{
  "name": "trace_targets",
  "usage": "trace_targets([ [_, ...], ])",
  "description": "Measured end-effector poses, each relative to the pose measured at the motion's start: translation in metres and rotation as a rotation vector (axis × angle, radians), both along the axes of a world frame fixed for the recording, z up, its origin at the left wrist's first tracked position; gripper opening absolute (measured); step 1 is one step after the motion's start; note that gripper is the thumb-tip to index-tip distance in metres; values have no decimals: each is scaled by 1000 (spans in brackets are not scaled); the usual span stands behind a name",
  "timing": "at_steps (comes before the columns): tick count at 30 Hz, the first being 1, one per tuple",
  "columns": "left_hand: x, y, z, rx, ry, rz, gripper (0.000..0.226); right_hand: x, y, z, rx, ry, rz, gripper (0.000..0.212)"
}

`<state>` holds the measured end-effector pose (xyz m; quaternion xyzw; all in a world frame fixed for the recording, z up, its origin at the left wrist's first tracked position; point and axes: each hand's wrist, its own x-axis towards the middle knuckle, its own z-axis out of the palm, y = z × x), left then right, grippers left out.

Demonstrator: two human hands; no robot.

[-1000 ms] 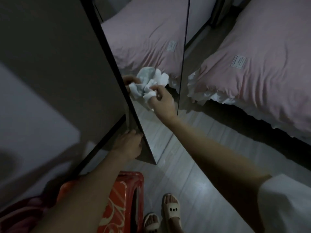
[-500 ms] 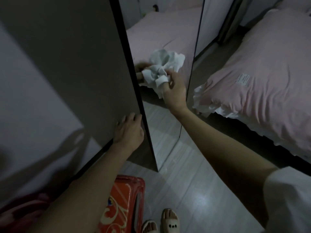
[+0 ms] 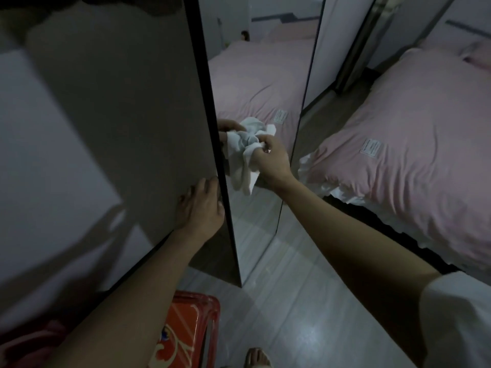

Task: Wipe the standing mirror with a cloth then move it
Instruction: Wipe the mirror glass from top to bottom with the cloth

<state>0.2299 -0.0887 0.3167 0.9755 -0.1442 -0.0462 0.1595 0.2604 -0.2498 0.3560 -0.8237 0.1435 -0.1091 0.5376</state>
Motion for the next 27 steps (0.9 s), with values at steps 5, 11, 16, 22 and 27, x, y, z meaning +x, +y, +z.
trace_targets([
  [5, 4, 1, 24, -40, -14, 12, 44, -15, -11, 8, -126, 261, 237, 42],
  [11, 16, 6, 65, -103, -127, 36, 39, -4, 13, 77, -21, -170, 17, 25],
  [16, 22, 10, 96, -243, -210, 11, 36, -10, 46, 121, -89, -388, 134, 31],
  [22, 26, 9, 121, -427, -274, 110, 55, -24, 33, 73, -79, 44, 93, 33],
  [27, 40, 4, 132, -617, -230, 154, 53, -11, 6, 91, 6, -99, -89, 21],
])
